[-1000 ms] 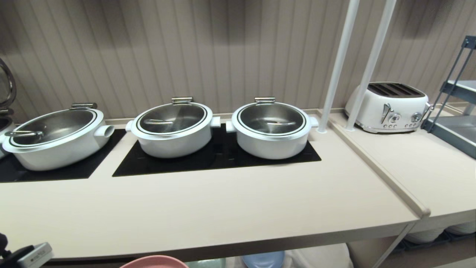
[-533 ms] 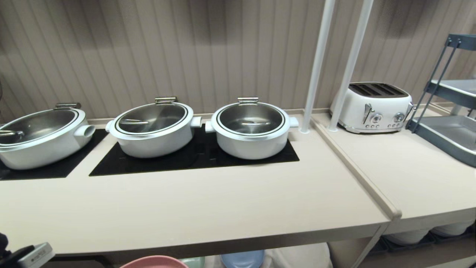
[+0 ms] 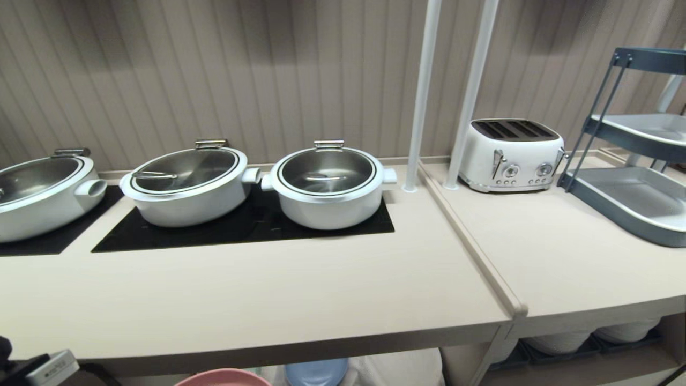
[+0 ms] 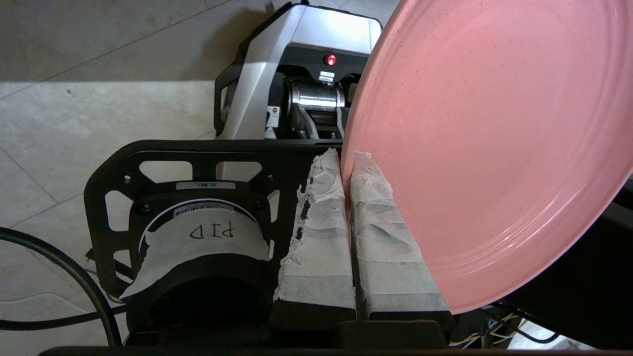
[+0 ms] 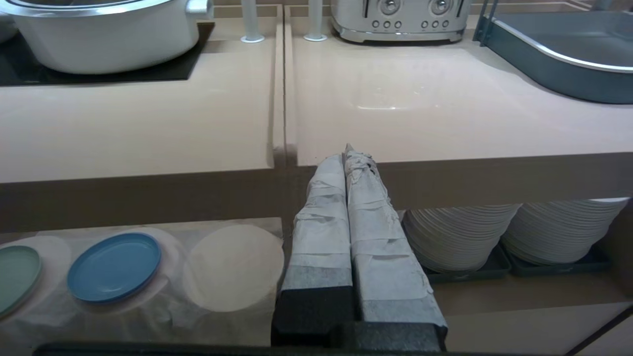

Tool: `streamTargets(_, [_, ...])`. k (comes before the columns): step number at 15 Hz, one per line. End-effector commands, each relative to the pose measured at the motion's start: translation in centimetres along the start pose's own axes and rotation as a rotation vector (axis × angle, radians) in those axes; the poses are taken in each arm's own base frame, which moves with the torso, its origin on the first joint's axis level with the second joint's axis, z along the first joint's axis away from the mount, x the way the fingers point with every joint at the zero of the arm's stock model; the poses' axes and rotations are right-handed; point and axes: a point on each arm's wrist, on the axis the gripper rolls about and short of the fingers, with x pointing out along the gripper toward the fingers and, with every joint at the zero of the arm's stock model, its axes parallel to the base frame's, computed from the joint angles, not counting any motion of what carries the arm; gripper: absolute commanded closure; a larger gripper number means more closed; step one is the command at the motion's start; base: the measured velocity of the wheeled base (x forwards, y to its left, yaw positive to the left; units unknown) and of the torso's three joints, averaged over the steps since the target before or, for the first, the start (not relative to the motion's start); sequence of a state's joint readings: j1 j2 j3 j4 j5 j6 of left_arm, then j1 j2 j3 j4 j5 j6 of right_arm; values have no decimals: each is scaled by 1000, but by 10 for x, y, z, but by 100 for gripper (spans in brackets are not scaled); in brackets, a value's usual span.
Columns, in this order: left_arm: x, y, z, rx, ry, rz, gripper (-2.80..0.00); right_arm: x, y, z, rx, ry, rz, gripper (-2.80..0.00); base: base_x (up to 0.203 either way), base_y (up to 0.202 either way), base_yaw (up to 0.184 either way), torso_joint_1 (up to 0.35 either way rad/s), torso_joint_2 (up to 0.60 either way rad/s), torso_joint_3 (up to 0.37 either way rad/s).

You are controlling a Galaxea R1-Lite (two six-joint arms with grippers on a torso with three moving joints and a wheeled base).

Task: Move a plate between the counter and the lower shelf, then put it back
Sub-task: Put the plate in the cupboard

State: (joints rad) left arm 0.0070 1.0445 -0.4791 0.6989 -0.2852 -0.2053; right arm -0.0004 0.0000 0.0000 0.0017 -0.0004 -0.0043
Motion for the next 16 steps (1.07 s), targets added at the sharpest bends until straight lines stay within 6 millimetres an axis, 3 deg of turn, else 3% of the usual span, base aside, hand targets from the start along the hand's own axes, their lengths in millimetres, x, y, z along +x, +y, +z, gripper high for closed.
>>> streamTargets(1, [0, 0, 0, -2, 3, -1, 0, 0, 0, 0, 0, 0, 1, 0, 0, -196, 0, 2, 2, 2])
streamTargets(10, [0, 0, -1, 0, 7, -1, 0, 0, 0, 0, 0, 0, -2, 0, 0, -187, 0, 2, 2, 3])
streamTargets(16, [0, 0, -1, -2, 8, 0, 0, 0, 0, 0, 0, 0, 1, 0, 0, -12, 0, 0, 0, 1])
